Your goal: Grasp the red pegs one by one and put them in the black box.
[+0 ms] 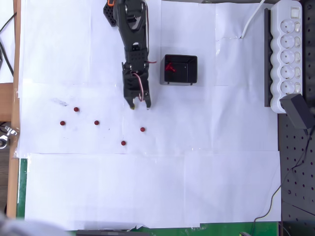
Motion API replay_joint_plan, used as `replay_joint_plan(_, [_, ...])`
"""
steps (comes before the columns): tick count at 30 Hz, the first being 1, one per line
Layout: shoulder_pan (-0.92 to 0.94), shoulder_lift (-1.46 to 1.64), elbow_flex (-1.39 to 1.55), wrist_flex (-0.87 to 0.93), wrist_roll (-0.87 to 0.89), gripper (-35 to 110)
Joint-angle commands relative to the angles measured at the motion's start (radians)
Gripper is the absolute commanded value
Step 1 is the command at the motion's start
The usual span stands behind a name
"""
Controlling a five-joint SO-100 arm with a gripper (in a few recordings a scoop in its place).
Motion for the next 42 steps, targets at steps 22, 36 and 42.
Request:
replay_joint_plan(22, [-0.005,0.322,0.239,-0.331,0.115,23])
replay_joint_plan(36, [-0.046,0.388,0.287,-0.407,0.112,23])
replay_joint_plan(42, [-0.057,0.408,0.298,-0.465,0.104,23])
